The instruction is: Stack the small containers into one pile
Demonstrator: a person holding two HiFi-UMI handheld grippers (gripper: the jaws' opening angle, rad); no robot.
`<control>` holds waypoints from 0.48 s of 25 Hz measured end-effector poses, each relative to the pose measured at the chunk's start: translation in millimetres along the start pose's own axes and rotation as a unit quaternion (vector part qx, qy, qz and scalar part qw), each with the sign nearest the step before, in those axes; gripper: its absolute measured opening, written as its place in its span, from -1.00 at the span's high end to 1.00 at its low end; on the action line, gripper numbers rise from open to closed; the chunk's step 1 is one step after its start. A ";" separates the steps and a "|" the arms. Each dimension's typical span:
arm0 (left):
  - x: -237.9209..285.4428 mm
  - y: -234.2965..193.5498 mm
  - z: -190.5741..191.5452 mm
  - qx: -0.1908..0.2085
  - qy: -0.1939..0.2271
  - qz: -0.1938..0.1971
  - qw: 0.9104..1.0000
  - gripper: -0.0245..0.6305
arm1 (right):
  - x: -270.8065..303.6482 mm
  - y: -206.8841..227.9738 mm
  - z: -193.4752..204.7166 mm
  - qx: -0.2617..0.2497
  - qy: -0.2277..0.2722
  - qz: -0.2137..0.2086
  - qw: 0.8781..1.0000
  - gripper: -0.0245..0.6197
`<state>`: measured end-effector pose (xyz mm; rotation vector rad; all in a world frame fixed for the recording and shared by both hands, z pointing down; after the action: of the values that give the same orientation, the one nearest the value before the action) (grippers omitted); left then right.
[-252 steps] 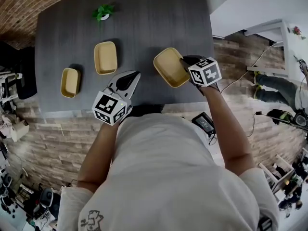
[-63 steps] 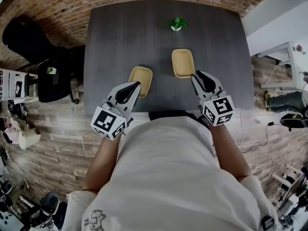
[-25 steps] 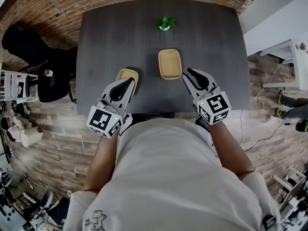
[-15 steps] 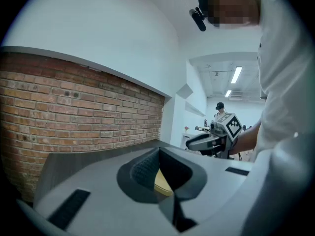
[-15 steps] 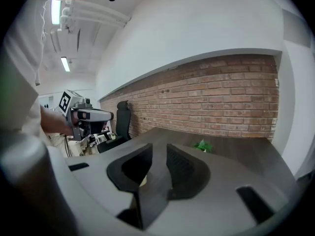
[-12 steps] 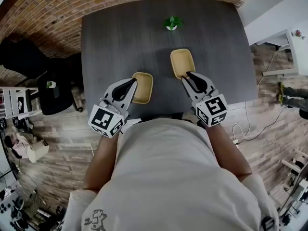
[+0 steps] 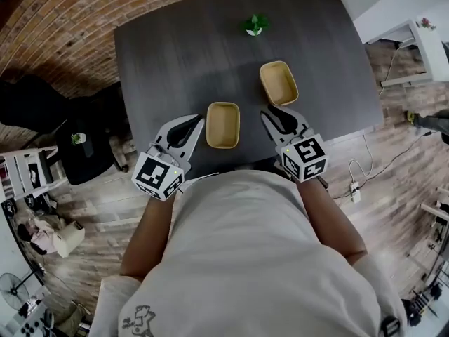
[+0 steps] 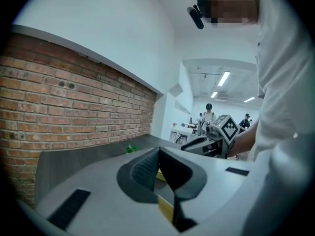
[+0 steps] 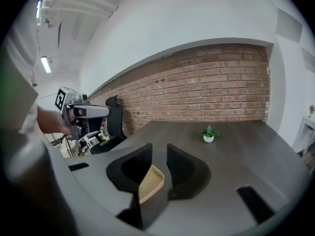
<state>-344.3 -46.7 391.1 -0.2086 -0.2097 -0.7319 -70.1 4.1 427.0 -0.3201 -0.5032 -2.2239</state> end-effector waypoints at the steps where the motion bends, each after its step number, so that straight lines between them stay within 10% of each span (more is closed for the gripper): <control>1: -1.1 -3.3 1.0 0.001 -0.001 0.004 1.000 0.89 | 3.8 -3.0 2.0 0.005 -0.001 0.003 1.000 0.61; 12: -2.7 -27.9 33.9 -0.012 -0.040 0.044 0.998 0.89 | 48.8 -16.4 42.0 0.079 -0.039 0.022 0.996 0.61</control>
<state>-369.2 -56.3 426.1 -0.2687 -0.2665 -0.6386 -111.2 0.3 479.1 -0.3324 -0.7035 -2.1208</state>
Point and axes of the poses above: the fingertips, and each gripper's own axes: x forward along the fingers, y to its right, z out of its underside, the point moved 9 cm from there along -x, backward along the fingers, and after that the axes turned 14 degrees about -z, right-handed, at the moved point
